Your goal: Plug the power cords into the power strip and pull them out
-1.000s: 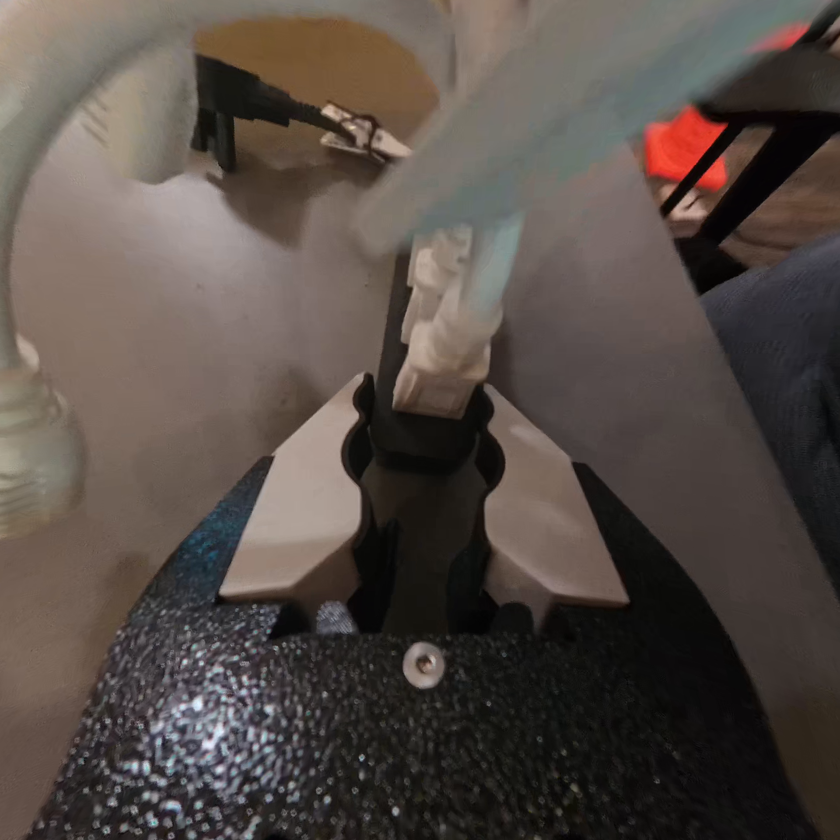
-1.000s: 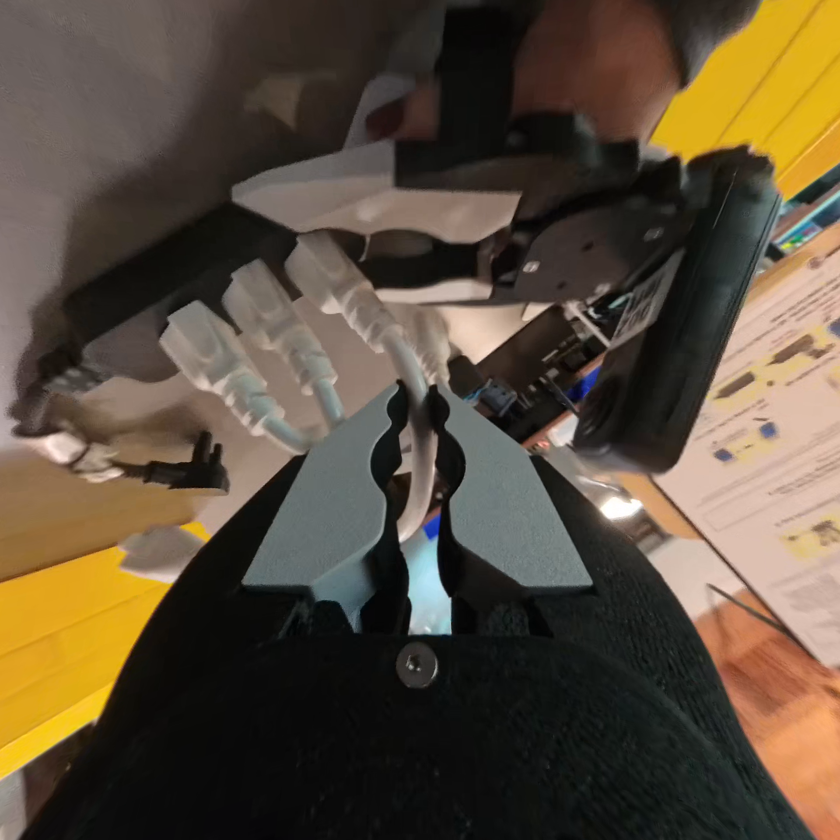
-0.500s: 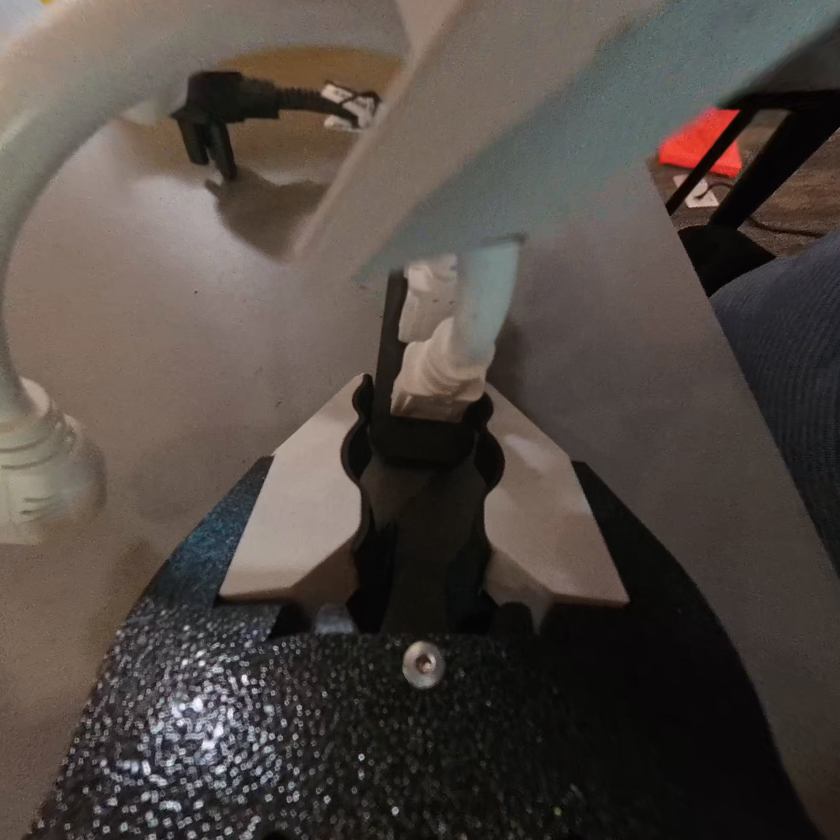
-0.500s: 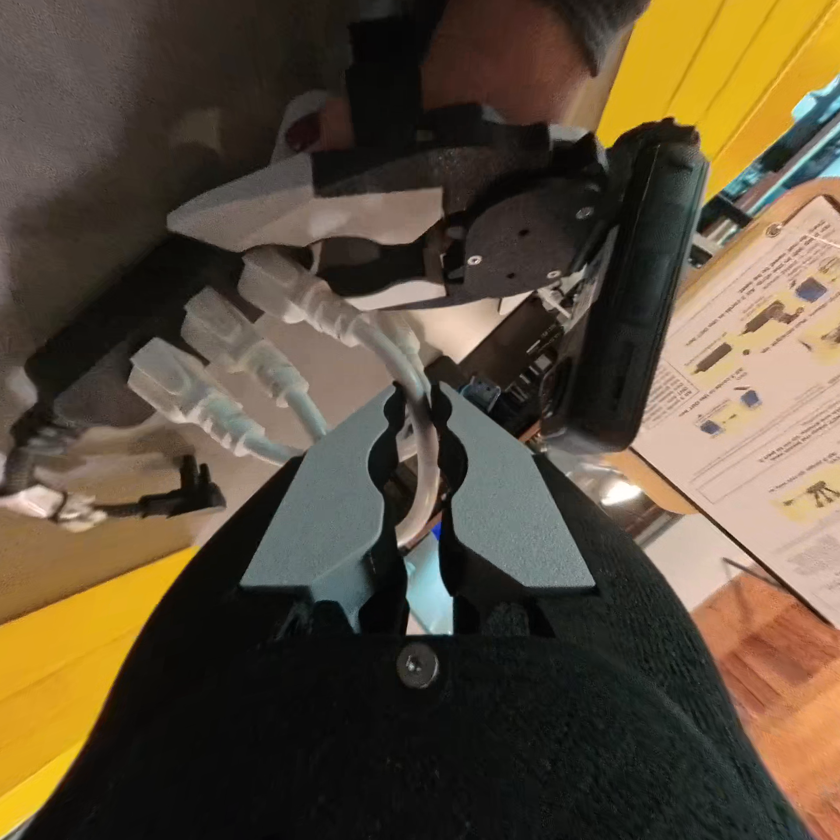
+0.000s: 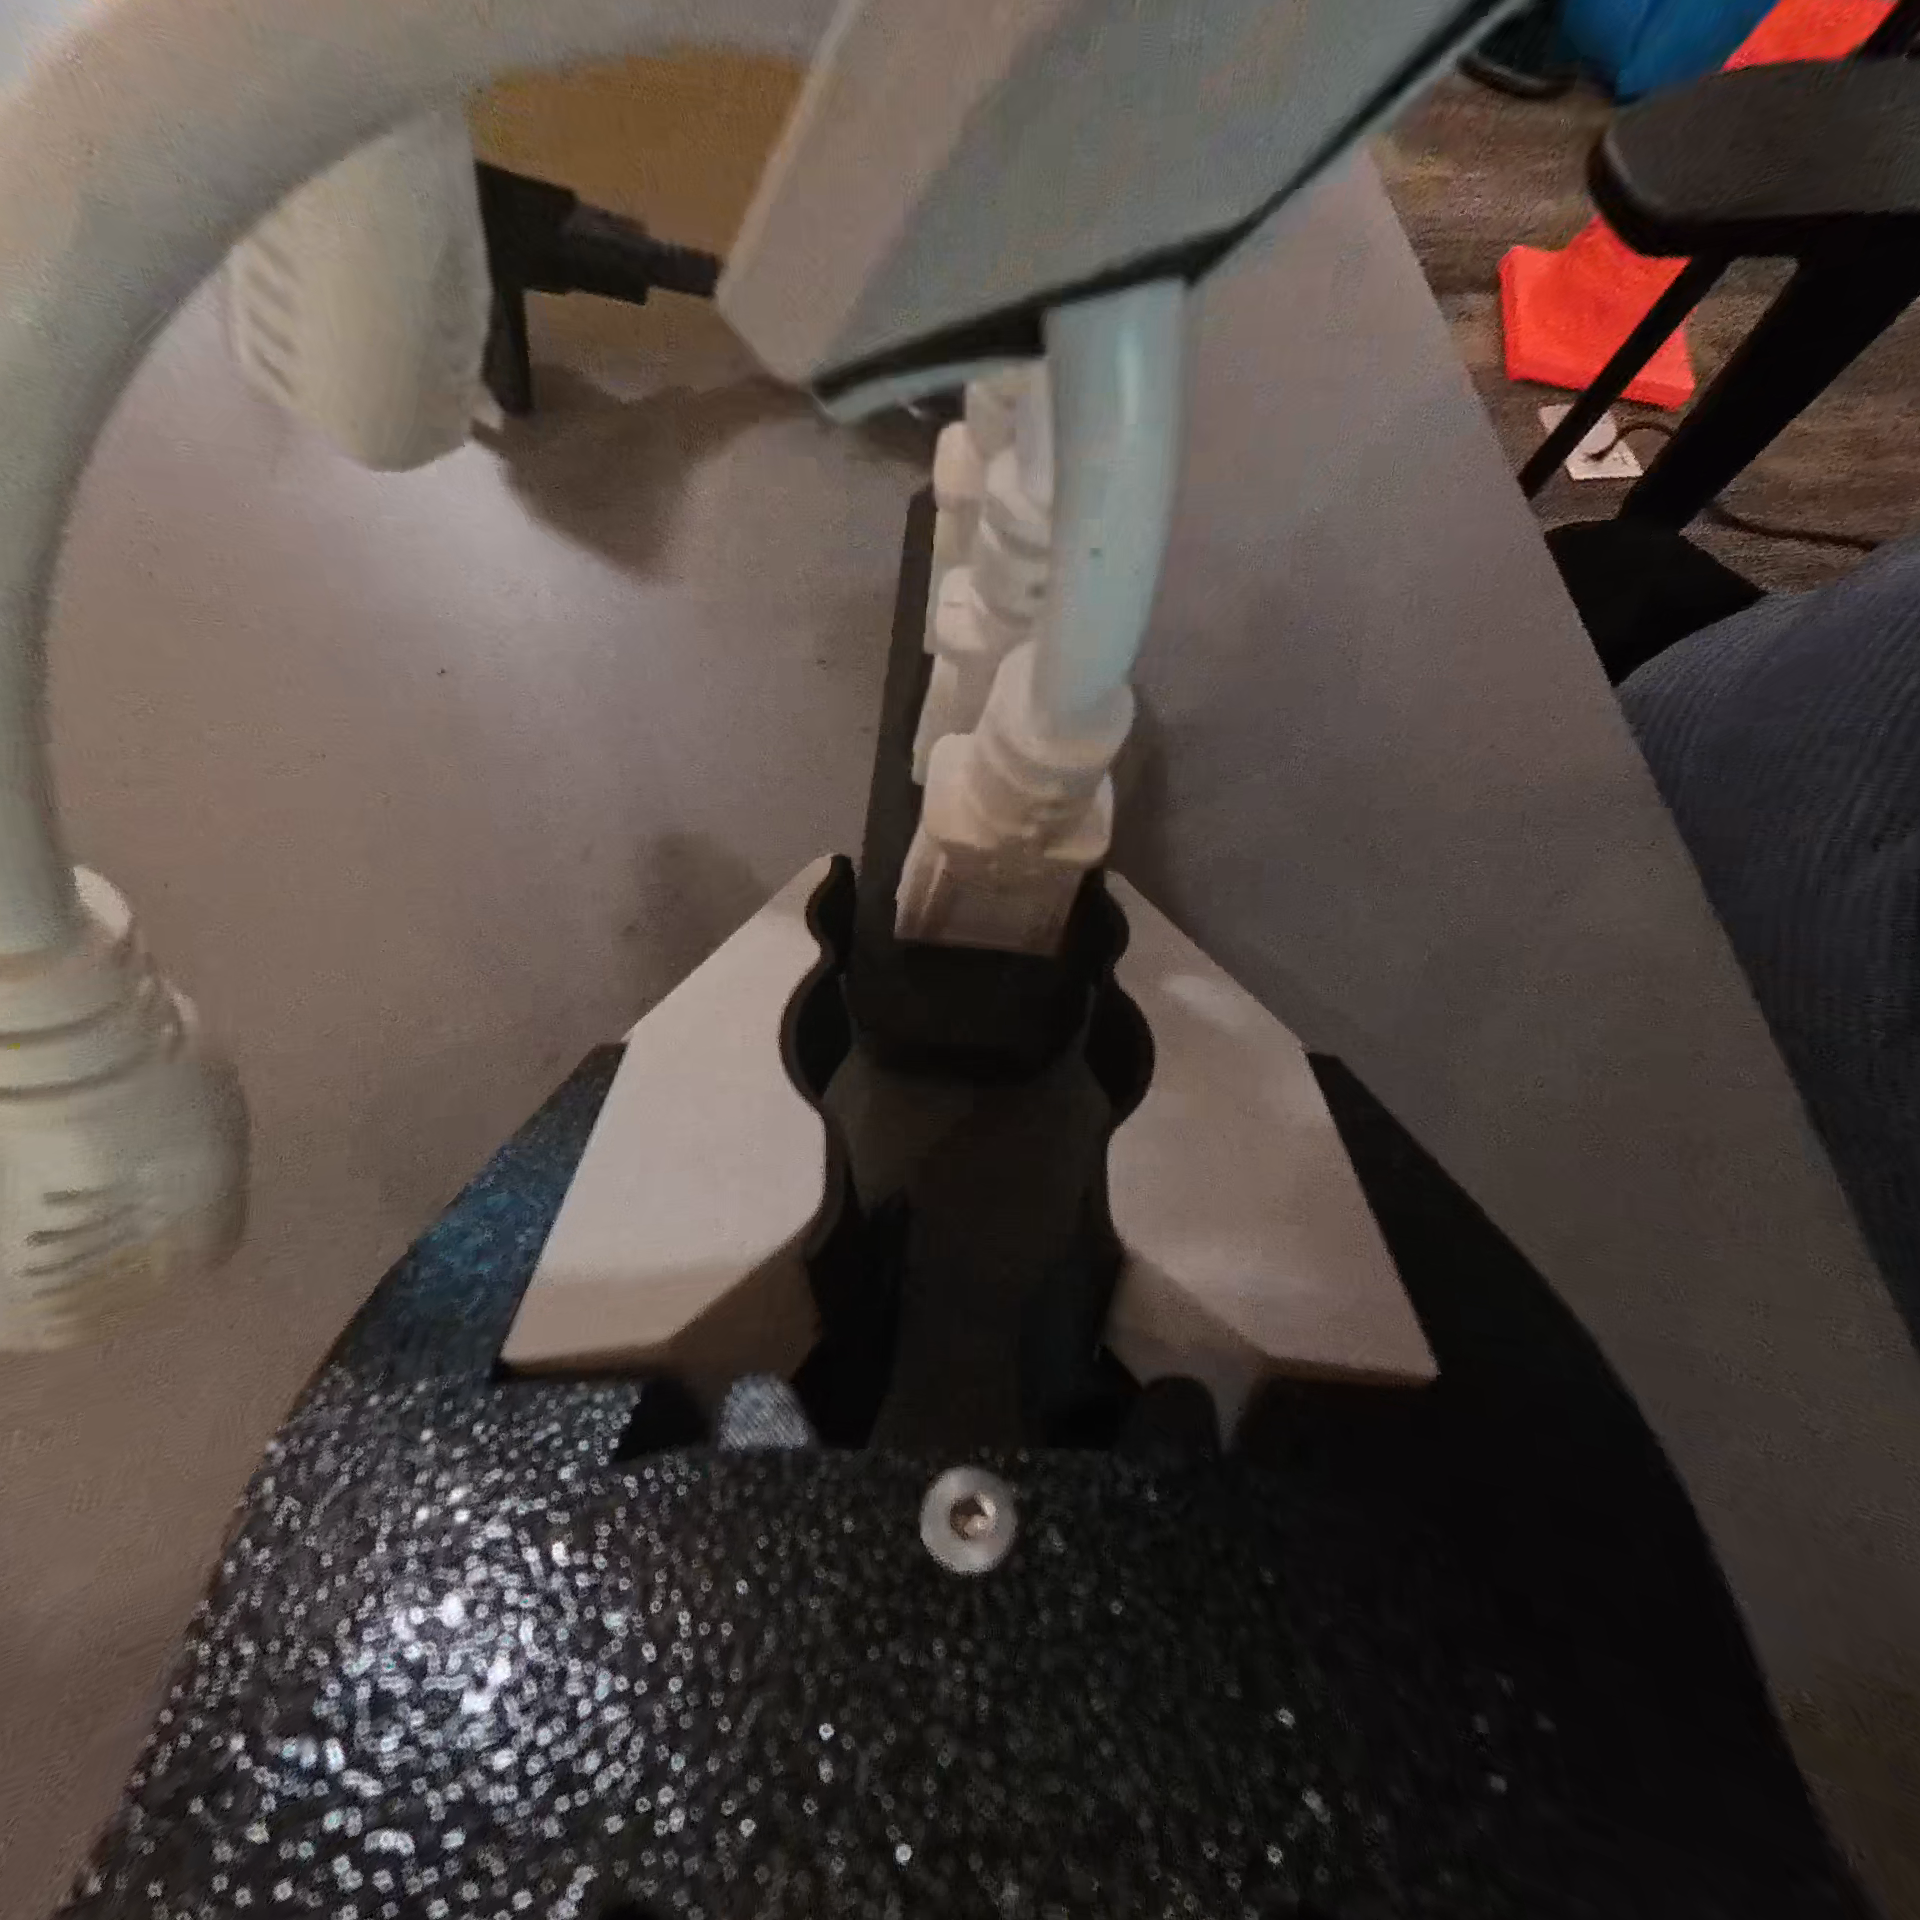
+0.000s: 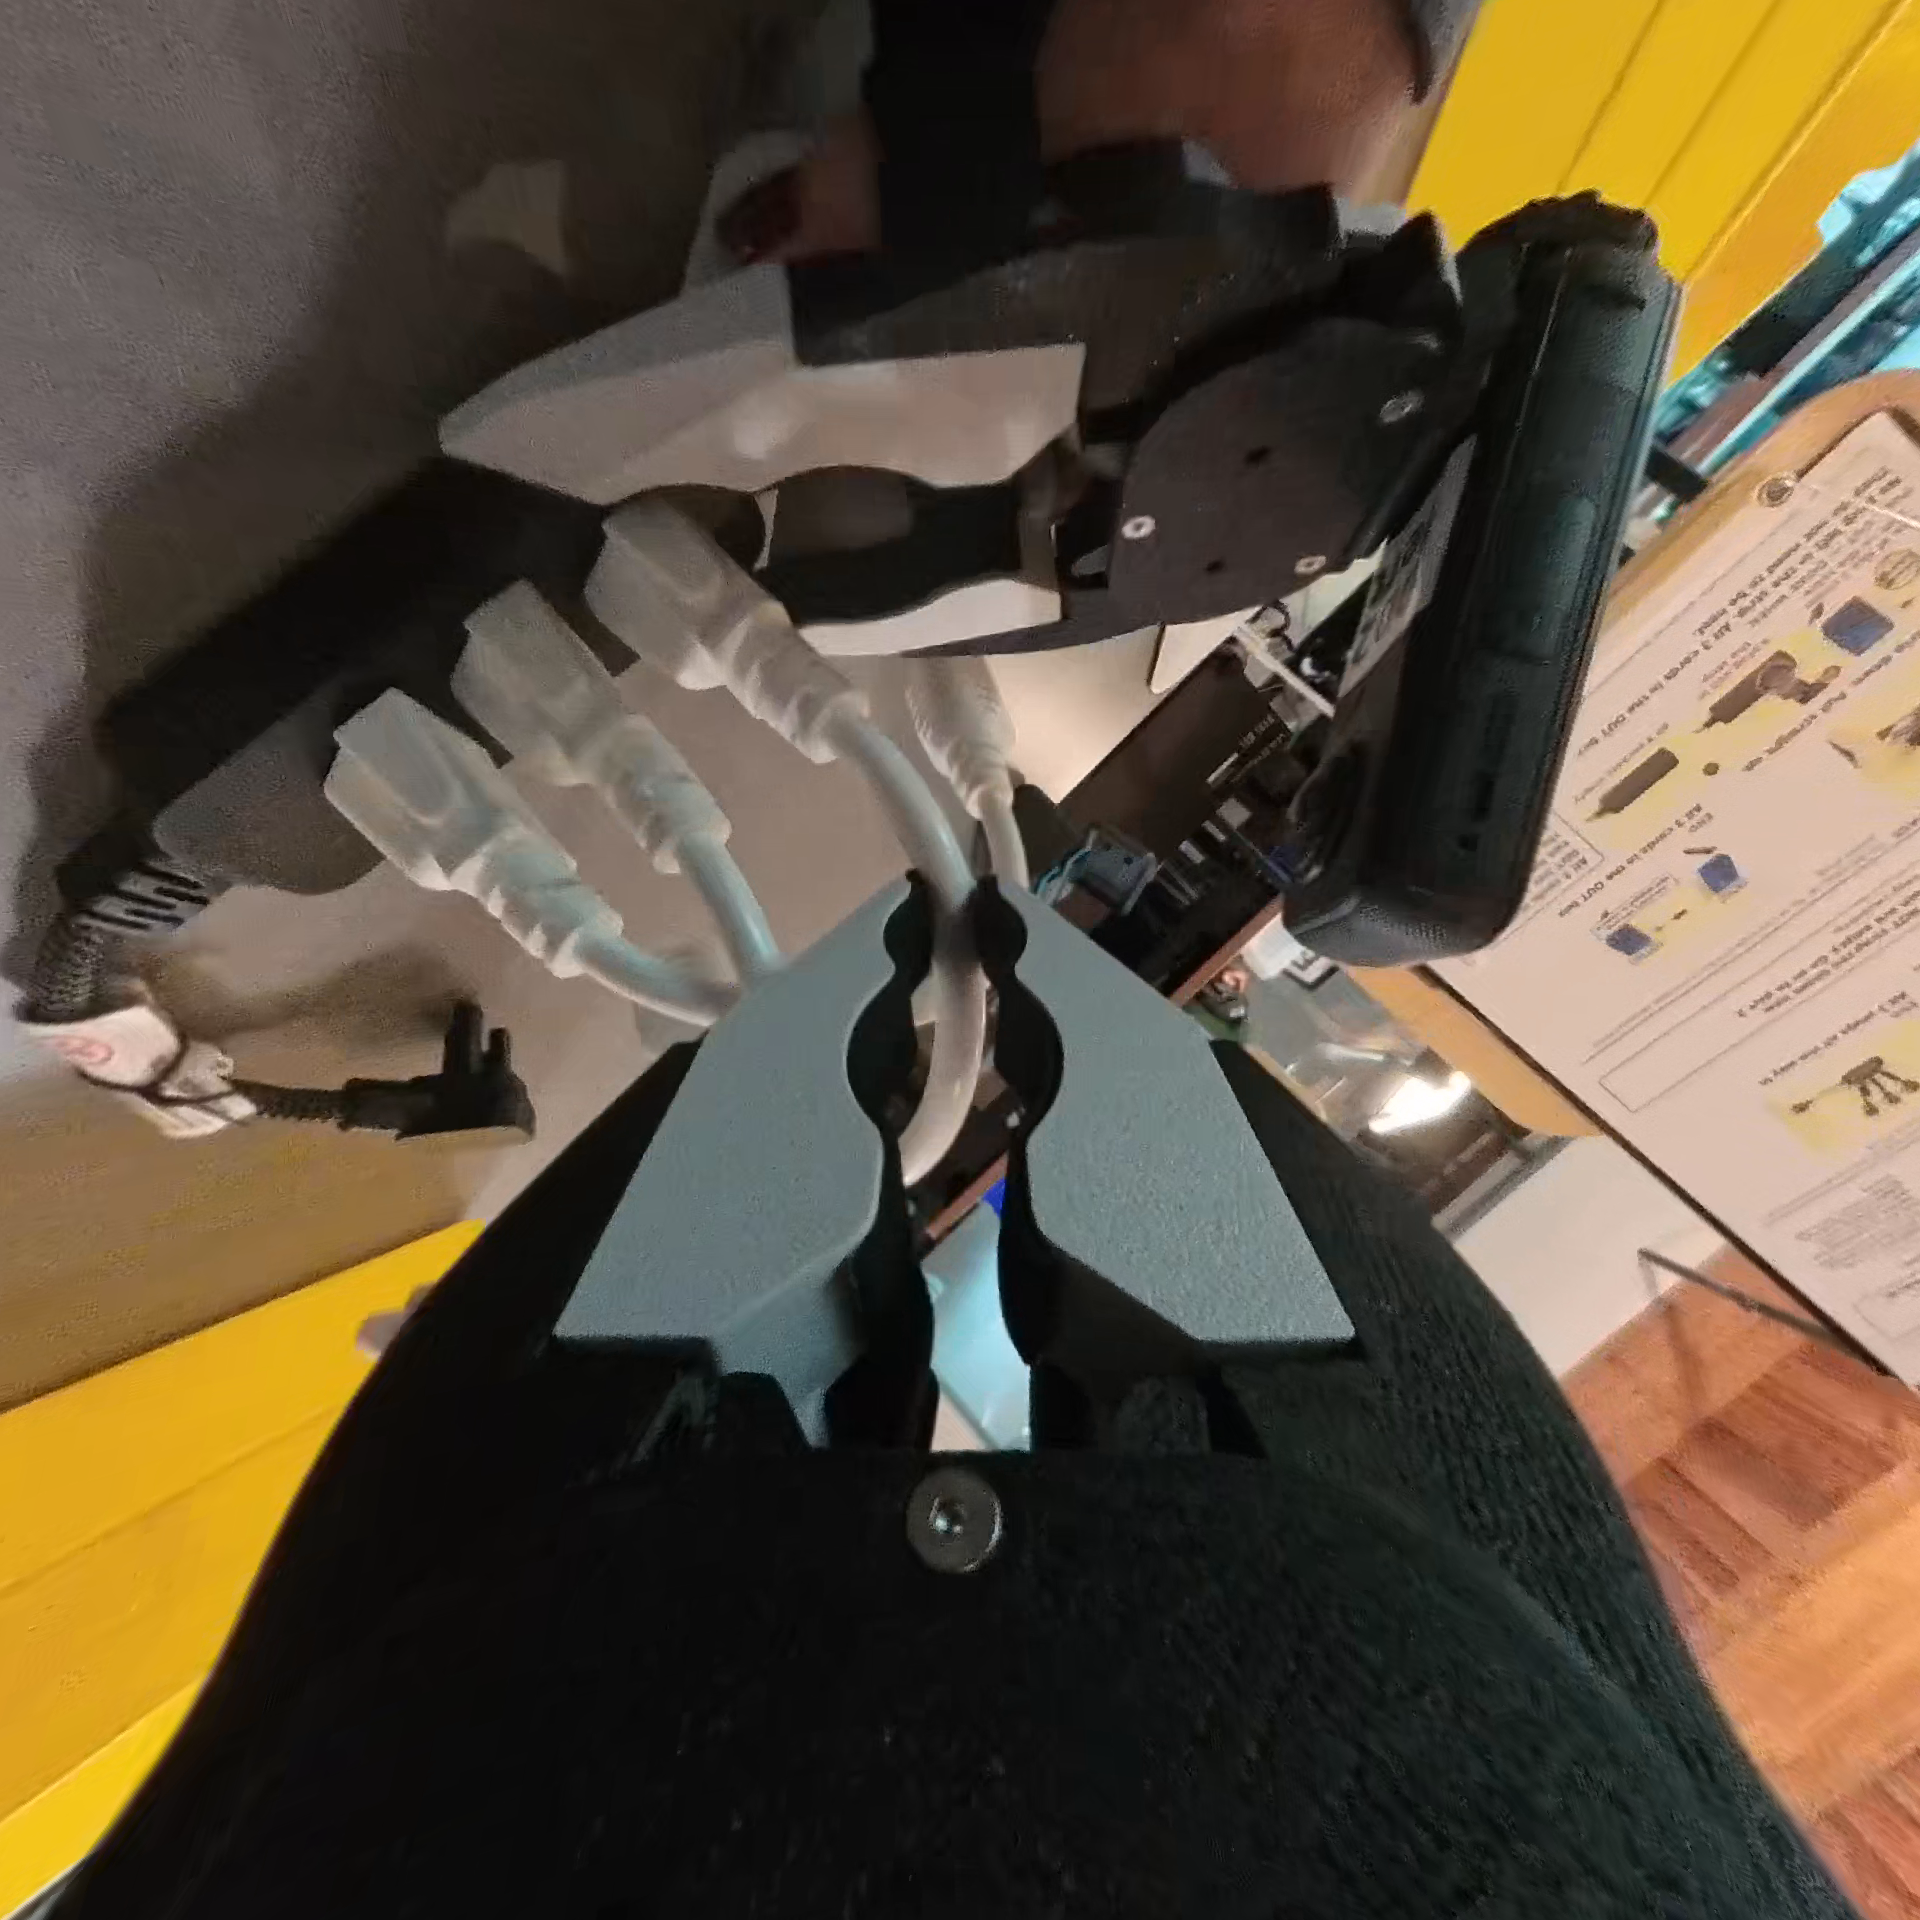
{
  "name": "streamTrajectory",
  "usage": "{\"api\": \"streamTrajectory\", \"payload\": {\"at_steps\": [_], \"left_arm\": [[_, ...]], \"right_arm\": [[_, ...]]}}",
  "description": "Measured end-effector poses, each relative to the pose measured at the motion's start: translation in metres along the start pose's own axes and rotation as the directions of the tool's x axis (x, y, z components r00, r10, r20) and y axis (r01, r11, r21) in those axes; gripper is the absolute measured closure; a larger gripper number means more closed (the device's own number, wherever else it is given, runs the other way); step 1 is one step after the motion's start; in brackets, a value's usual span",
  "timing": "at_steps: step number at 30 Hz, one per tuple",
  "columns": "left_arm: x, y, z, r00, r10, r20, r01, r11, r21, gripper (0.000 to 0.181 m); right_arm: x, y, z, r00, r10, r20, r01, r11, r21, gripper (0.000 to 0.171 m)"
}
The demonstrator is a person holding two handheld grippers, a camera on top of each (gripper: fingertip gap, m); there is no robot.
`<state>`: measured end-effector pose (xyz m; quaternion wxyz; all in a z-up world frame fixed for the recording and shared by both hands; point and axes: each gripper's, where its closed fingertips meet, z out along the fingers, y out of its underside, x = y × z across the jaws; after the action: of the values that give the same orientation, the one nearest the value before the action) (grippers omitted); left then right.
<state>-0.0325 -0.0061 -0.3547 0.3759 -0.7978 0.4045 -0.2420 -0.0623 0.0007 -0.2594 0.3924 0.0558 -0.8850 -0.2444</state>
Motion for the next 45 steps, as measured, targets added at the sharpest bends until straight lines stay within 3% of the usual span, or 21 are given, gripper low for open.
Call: {"api": "streamTrajectory", "payload": {"at_steps": [1, 16, 20, 22, 26, 30, 34, 37, 40, 45], "left_arm": [[0.000, 0.000, 0.001, 1.000, 0.009, 0.003, -0.009, 1.000, -0.005, 0.138], [0.005, -0.001, 0.003, 1.000, 0.029, -0.013, -0.029, 1.000, -0.006, 0.138], [0.004, -0.002, 0.002, 0.999, -0.011, -0.032, 0.011, 1.000, 0.002, 0.138], [0.005, -0.001, 0.003, 0.999, 0.031, -0.010, -0.031, 0.999, -0.007, 0.138], [0.004, -0.002, 0.002, 1.000, -0.003, -0.020, 0.003, 1.000, 0.003, 0.138], [0.003, -0.002, 0.002, 1.000, -0.014, -0.017, 0.014, 1.000, 0.006, 0.138], [0.002, -0.001, 0.003, 1.000, 0.011, 0.017, -0.011, 1.000, -0.007, 0.138], [0.002, -0.001, 0.005, 0.999, 0.029, 0.031, -0.029, 1.000, -0.012, 0.138], [0.002, -0.002, 0.005, 0.999, 0.028, 0.034, -0.027, 1.000, -0.012, 0.138], [0.004, -0.001, 0.005, 0.999, 0.034, 0.016, -0.033, 0.999, -0.012, 0.138]], "right_arm": [[0.002, -0.003, 0.001, 1.000, 0.018, 0.001, -0.018, 1.000, -0.009, 0.163], [0.011, -0.010, 0.000, 0.983, 0.182, -0.029, -0.181, 0.982, 0.049, 0.160], [0.001, 0.003, -0.007, 0.974, 0.228, -0.001, -0.228, 0.973, 0.022, 0.162], [0.013, -0.008, -0.003, 0.985, 0.168, -0.041, -0.166, 0.985, 0.045, 0.161], [0.012, -0.001, -0.006, 0.980, 0.194, -0.044, -0.193, 0.981, 0.026, 0.161], [0.009, 0.006, -0.005, 0.946, 0.316, -0.074, -0.314, 0.949, 0.039, 0.160], [0.007, 0.005, -0.005, 0.842, 0.510, -0.176, -0.505, 0.860, 0.077, 0.158], [0.012, 0.005, -0.003, 0.900, 0.299, -0.316, -0.318, 0.948, -0.012, 0.157], [0.017, 0.004, 0.003, 0.931, 0.091, -0.353, -0.143, 0.982, -0.123, 0.158], [0.020, 0.004, -0.001, 0.940, 0.031, -0.340, -0.073, 0.991, -0.111, 0.157]]}}
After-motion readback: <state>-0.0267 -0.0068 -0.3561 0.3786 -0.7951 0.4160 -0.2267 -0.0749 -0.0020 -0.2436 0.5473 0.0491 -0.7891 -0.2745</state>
